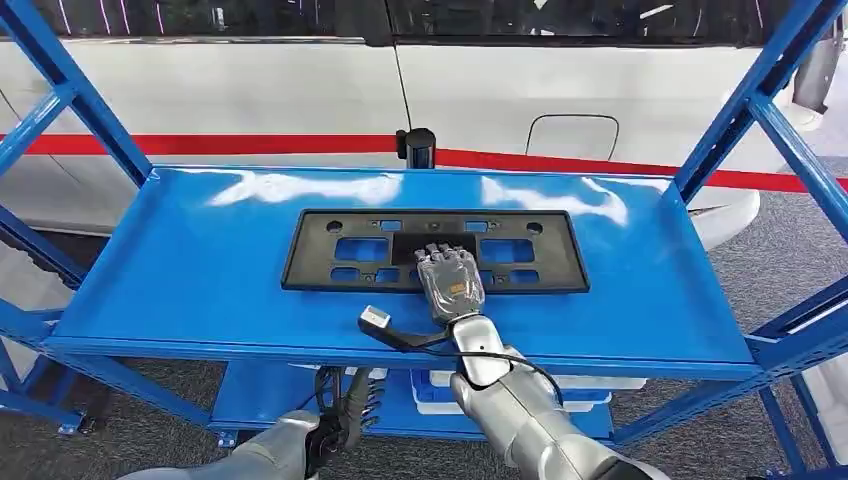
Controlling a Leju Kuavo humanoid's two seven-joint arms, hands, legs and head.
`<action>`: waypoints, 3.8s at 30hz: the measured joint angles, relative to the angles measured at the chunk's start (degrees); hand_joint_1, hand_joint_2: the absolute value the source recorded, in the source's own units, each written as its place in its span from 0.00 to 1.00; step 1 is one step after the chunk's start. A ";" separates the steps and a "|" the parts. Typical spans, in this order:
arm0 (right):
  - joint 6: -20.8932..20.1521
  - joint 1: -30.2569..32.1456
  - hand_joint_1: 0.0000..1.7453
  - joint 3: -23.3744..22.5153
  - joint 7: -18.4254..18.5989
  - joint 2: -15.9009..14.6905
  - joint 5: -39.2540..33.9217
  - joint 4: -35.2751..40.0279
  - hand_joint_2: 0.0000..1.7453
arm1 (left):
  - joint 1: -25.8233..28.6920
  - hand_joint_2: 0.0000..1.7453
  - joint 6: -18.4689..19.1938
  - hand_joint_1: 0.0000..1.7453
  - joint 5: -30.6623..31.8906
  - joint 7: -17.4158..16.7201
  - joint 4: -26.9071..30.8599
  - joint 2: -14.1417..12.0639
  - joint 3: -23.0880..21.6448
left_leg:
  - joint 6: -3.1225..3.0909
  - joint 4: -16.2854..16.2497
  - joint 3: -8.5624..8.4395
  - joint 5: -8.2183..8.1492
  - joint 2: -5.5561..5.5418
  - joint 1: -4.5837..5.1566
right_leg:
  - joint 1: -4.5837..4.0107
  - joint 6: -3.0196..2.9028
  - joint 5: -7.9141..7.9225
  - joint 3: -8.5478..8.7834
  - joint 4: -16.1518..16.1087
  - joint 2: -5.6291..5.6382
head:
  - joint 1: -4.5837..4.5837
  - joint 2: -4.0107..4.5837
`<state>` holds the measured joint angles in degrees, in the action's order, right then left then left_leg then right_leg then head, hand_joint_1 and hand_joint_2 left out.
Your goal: Take the parts from the cabinet and place them on the table.
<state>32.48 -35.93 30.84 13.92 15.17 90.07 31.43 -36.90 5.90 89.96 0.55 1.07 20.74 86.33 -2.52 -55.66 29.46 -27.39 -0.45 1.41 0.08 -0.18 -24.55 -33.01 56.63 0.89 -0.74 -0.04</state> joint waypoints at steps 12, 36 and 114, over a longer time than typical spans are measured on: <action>2.88 9.05 1.00 -0.61 -5.84 -1.36 -0.07 26.48 1.00 | -0.45 0.00 -3.61 0.00 0.02 0.50 -0.02 0.02 1.40 | 0.01 -0.04 0.47 0.02 -0.06 -0.01 | 0.00 0.00 0.01 -0.48 0.02 -0.02 | 0.00 0.00; 3.93 24.63 1.00 1.49 -11.89 -9.47 -0.48 78.45 1.00 | -0.28 0.00 -6.12 0.00 -5.75 2.62 -0.33 0.13 2.32 | -0.01 -0.03 0.75 -0.03 -0.08 0.00 | 0.04 0.00 0.00 -0.73 0.01 -0.02 | 0.00 0.00; 3.93 49.01 1.00 -13.79 -50.12 -1.05 -31.71 84.72 1.00 | 2.13 0.00 -11.12 0.00 -22.88 14.75 5.33 -2.19 2.80 | -0.17 -1.64 4.62 2.79 0.47 -0.39 | 0.48 1.50 -3.51 2.26 0.60 -0.89 | 0.63 0.00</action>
<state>36.41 13.08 17.05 -36.19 14.12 58.36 116.15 -34.77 -5.22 67.08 15.30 6.40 18.56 89.13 -2.69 -57.31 34.08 -24.60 0.02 1.03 0.56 1.32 -28.05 -30.74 57.23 0.00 -0.11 -0.04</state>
